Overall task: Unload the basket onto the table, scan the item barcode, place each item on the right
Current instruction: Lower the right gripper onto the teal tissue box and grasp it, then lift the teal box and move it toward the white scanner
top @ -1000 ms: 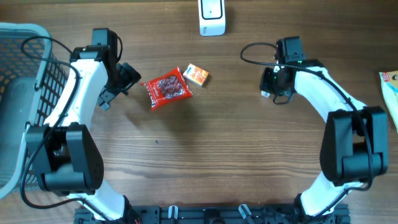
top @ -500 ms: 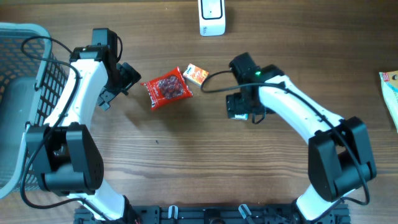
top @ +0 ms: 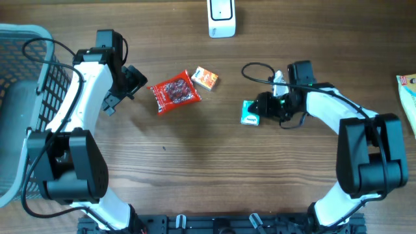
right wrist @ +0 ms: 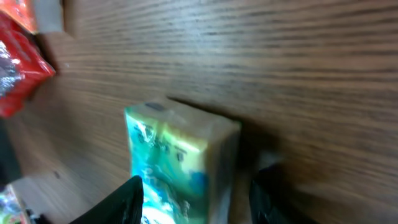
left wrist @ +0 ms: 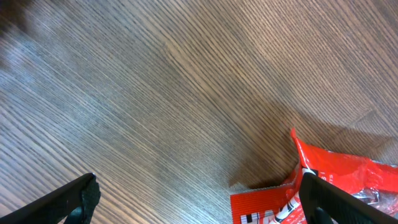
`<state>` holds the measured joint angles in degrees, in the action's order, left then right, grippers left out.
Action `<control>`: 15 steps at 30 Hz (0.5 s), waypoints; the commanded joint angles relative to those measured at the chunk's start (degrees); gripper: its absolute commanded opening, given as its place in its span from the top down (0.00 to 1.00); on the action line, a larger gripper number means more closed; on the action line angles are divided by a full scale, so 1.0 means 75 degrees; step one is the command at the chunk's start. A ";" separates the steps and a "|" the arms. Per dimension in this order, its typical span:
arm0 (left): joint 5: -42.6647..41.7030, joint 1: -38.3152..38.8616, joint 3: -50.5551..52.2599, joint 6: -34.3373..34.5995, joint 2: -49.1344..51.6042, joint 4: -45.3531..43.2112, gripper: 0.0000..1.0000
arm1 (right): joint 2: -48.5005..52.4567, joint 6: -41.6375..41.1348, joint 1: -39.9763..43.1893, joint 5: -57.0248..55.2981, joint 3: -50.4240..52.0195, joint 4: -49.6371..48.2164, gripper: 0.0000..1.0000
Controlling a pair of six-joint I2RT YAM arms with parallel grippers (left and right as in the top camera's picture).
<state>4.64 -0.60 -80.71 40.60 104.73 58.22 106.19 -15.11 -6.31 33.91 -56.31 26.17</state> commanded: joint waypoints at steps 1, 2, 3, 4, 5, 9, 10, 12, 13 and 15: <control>0.0044 -0.0035 0.0035 0.0073 0.0082 0.0003 0.00 | 0.0315 -0.0254 -0.0035 0.0082 0.0399 -0.0058 0.51; 0.0044 -0.0035 0.0035 0.0073 0.0082 0.0003 0.00 | 0.0315 -0.0309 -0.0035 0.0023 0.0399 -0.0067 0.55; 0.0044 -0.0035 0.0035 0.0076 0.0082 0.0003 0.00 | 0.0315 -0.0481 -0.0035 -0.0204 0.0399 -0.0067 0.60; 0.0044 -0.0035 0.0035 0.0076 0.0082 0.0003 0.00 | 0.0315 -0.0455 -0.0020 -0.0332 0.0396 -0.0058 0.60; 0.0047 -0.0035 0.0035 0.0076 0.0082 0.0003 0.00 | 0.0315 -0.0437 -0.0003 -0.0341 0.0396 -0.0047 0.60; 0.0047 -0.0035 0.0035 0.0073 0.0082 0.0003 0.00 | 0.0315 -0.0382 0.0280 -0.0163 0.0396 0.0032 0.60; 0.0044 -0.0035 0.0035 0.0073 0.0082 0.0003 0.00 | 0.0315 -0.0350 0.0323 -0.0166 0.0396 0.0073 0.59; 0.0047 -0.0035 0.0035 0.0073 0.0082 0.0003 0.00 | 0.0315 -0.0189 0.0452 -0.0166 0.0396 0.0166 0.55; 0.0044 -0.0035 0.0035 0.0073 0.0082 0.0003 0.00 | 0.0315 -0.0187 0.0548 -0.0099 0.0396 0.0181 0.56; 0.0044 -0.0035 0.0035 0.0073 0.0082 0.0003 0.00 | 0.0315 -0.0187 0.0595 0.0099 0.0396 0.0178 0.61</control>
<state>4.64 -0.60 -80.71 40.60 104.75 58.19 106.30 -17.58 -2.98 36.62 -54.83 26.96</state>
